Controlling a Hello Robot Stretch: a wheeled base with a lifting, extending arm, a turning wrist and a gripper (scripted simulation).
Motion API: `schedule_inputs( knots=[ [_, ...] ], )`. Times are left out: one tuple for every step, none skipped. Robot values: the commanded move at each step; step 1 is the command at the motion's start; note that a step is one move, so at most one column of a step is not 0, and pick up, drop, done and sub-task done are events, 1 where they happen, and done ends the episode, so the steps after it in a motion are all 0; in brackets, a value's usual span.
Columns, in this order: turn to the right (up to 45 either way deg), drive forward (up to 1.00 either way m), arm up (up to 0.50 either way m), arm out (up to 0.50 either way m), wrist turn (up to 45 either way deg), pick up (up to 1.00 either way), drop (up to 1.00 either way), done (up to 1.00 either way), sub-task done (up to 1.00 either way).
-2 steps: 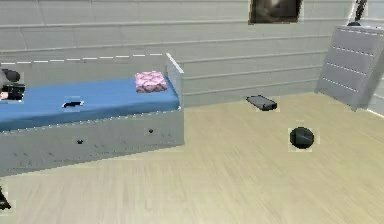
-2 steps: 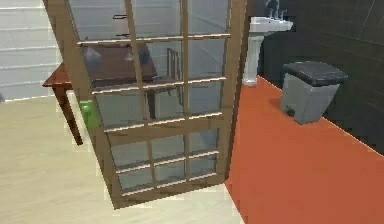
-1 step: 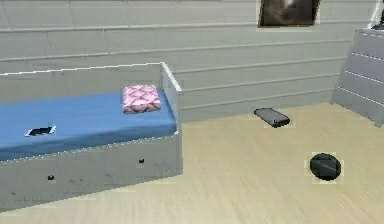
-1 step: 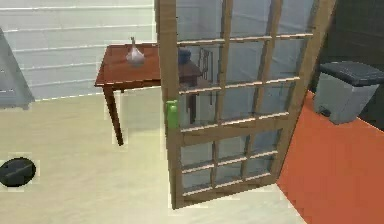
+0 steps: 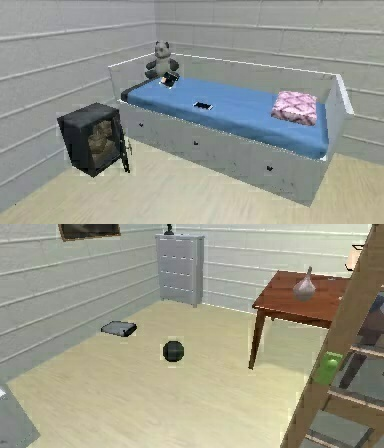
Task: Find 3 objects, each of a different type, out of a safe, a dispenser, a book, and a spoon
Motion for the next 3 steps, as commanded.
schedule_inputs(
  knots=[
    [-12.0,0.00,0.00,0.00,0.0,0.00,0.00,0.00,0.00],
    [0.0,0.65,0.00,0.00,0.0,0.00,0.00,0.00,0.00],
    [-24.0,0.00,0.00,0.00,0.0,0.00,0.00,0.00,0.00]
  ],
)
